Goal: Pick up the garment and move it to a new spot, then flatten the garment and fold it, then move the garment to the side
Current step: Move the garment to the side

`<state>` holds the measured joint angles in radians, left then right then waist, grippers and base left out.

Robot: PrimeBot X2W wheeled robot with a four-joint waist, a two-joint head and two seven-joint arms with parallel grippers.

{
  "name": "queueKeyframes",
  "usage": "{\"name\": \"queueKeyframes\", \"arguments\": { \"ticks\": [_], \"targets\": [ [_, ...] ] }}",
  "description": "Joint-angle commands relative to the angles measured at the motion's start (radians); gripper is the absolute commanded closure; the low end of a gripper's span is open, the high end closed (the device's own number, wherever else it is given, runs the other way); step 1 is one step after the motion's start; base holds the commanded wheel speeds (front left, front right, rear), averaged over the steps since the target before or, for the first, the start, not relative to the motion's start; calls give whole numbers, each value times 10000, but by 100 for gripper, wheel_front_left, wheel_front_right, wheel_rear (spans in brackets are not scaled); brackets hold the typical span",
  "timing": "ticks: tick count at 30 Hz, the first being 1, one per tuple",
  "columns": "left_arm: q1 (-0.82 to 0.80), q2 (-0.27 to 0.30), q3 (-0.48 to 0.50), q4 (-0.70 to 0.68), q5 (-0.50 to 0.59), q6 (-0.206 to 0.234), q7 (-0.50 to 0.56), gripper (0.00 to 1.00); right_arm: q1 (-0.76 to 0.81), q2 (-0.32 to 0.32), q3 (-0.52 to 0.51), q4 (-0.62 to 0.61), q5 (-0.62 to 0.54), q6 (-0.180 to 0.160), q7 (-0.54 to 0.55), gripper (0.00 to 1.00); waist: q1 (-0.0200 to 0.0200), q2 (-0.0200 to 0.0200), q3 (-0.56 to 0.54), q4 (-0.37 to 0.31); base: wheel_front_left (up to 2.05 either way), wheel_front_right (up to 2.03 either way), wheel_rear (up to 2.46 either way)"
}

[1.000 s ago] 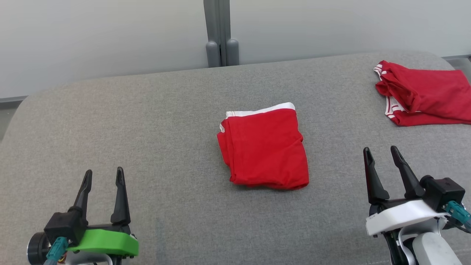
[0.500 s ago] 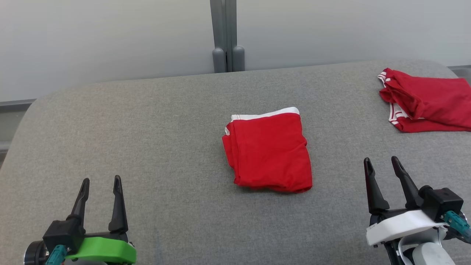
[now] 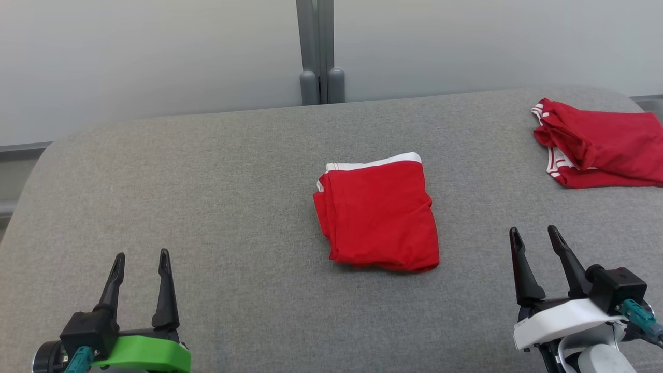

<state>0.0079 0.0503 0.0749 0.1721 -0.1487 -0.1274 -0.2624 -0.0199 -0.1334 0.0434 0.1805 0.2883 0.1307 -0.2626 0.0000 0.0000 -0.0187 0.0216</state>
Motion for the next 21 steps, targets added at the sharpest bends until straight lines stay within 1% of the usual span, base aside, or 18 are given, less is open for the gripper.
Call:
{"name": "queueKeyframes", "arguments": {
  "ticks": [1,15,21],
  "targets": [
    [143,16,55,-11,60,2,-26,0,97,15,-10,29,-32,-5,-25,0,0,0,0,-4,0,0,0],
    [118,15,37,22,-8,26,-26,0,111,20,-18,-23,-41,-5,-25,0,0,0,-22,73,0,0,0],
    [114,14,-30,0,-76,55,-26,0,-234,-116,93,-34,-69,-5,-25,0,0,0,9,183,0,0,0]
  ]
}}
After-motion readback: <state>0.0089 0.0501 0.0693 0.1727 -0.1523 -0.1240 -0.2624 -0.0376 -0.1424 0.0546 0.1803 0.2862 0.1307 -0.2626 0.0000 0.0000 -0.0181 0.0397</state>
